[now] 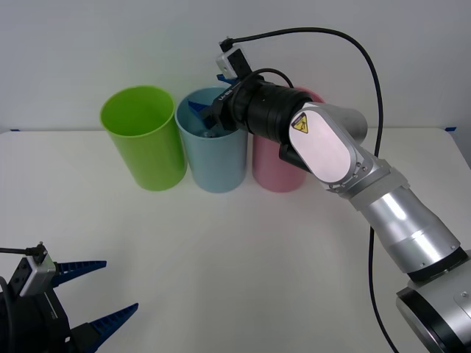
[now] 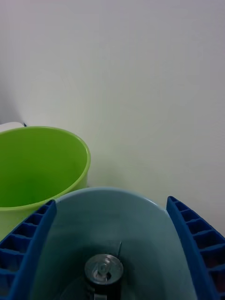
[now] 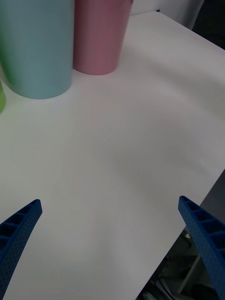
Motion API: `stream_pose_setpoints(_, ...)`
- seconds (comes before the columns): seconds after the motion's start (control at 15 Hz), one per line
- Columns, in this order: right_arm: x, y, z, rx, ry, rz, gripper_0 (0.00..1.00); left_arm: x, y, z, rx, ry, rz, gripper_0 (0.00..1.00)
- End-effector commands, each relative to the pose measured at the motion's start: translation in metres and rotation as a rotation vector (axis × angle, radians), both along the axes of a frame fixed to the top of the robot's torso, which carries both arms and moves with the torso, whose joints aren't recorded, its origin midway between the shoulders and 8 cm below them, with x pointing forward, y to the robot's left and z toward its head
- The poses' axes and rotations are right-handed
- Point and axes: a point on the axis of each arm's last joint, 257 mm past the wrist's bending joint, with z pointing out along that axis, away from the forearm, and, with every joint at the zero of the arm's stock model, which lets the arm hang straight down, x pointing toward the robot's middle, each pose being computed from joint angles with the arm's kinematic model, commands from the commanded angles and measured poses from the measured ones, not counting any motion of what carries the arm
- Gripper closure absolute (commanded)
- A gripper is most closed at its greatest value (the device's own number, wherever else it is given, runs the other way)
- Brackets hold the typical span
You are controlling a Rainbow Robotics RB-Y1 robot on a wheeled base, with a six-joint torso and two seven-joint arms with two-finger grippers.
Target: Put cans in the blue bin and PET bottles in the pink bin and trash in the green bin.
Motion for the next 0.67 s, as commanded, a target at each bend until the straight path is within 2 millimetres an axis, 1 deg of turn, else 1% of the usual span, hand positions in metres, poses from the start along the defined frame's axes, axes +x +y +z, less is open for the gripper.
stream_pose_setpoints(0.07, 0.000, 0.000, 0.000, 0.000, 0.000, 0.000, 0.00, 0.000, 0.000, 0.000, 0.000, 0.000, 0.000, 0.00)
stream_pose_setpoints(0.2, 0.000, 0.000, 0.001, 0.003, 0.003, 0.000, 0.00, 0.000, 0.000, 0.000, 0.000, 0.000, 0.000, 0.00)
stream_pose_setpoints(0.33, 0.001, 0.001, 0.012, 0.036, 0.008, 0.005, 0.00, 0.000, 0.000, 0.000, 0.000, 0.000, 0.000, 0.00)
stream_pose_setpoints(0.4, -0.001, 0.002, 0.022, 0.058, 0.005, 0.015, 0.00, 0.000, 0.000, 0.000, 0.000, 0.000, 0.000, 0.00)
stream_pose_setpoints(0.53, -0.013, 0.000, 0.060, 0.118, 0.001, 0.063, 0.00, 0.000, 0.000, 0.000, 0.000, 0.000, 0.000, 0.00)
stream_pose_setpoints(0.6, -0.022, -0.009, 0.081, 0.135, -0.012, 0.088, 0.00, 0.000, 0.000, 0.000, 0.000, 0.000, 0.000, 0.00)
stream_pose_setpoints(0.67, -0.033, -0.021, 0.096, 0.137, -0.032, 0.105, 0.00, 0.000, 0.000, 0.000, 0.000, 0.000, 0.000, 0.00)
